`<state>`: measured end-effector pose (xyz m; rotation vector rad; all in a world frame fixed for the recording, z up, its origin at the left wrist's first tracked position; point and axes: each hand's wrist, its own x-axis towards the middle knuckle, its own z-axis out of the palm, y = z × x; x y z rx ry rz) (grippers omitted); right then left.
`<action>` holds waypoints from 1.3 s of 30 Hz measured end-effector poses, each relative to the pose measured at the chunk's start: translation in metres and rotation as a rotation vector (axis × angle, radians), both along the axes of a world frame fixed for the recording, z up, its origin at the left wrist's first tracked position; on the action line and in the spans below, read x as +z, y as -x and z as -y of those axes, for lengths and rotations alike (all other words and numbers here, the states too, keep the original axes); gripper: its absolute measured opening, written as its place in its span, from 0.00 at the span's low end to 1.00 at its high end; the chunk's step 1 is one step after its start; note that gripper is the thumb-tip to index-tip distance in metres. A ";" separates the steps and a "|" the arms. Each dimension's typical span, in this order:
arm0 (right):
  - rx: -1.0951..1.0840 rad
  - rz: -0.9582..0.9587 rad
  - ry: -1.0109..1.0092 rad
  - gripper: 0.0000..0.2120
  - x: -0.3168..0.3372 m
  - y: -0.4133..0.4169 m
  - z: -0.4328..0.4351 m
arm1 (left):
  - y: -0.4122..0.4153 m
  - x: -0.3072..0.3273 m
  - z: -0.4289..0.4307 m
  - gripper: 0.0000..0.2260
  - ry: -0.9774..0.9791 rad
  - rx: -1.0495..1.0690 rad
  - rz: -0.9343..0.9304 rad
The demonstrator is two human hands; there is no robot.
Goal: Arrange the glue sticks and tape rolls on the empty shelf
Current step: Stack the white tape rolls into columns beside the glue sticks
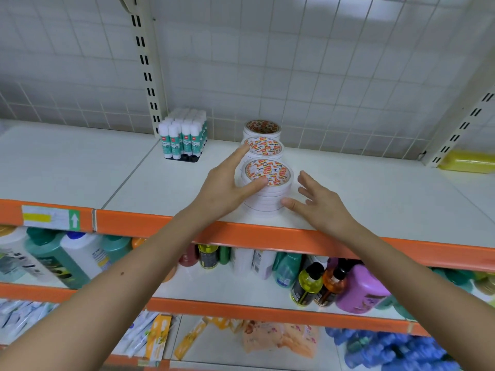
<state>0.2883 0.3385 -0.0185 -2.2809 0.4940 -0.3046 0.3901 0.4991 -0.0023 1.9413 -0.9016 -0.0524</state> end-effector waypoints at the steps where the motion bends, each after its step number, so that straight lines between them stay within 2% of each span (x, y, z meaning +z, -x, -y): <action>1: -0.004 -0.010 0.025 0.36 0.003 0.003 0.003 | 0.001 0.004 0.001 0.29 -0.014 0.000 0.020; 5: 0.007 -0.023 0.078 0.28 0.010 0.013 0.015 | 0.014 0.015 0.011 0.23 -0.042 -0.004 0.095; 9: 0.024 -0.014 0.124 0.26 0.017 0.037 0.030 | 0.039 0.019 0.031 0.21 -0.043 0.003 0.121; 14: 0.013 -0.039 0.251 0.24 0.024 0.098 0.075 | 0.090 0.021 0.073 0.22 -0.061 -0.097 0.150; 18: -0.038 -0.042 0.264 0.22 0.025 0.161 0.114 | 0.138 0.011 0.124 0.21 -0.144 -0.180 0.166; 26: -0.243 0.004 0.232 0.19 0.016 0.259 0.190 | 0.216 0.004 0.230 0.21 -0.158 -0.391 0.167; 39: -0.440 0.029 0.216 0.18 0.009 0.307 0.354 | 0.245 -0.002 0.439 0.20 -0.155 -0.657 0.224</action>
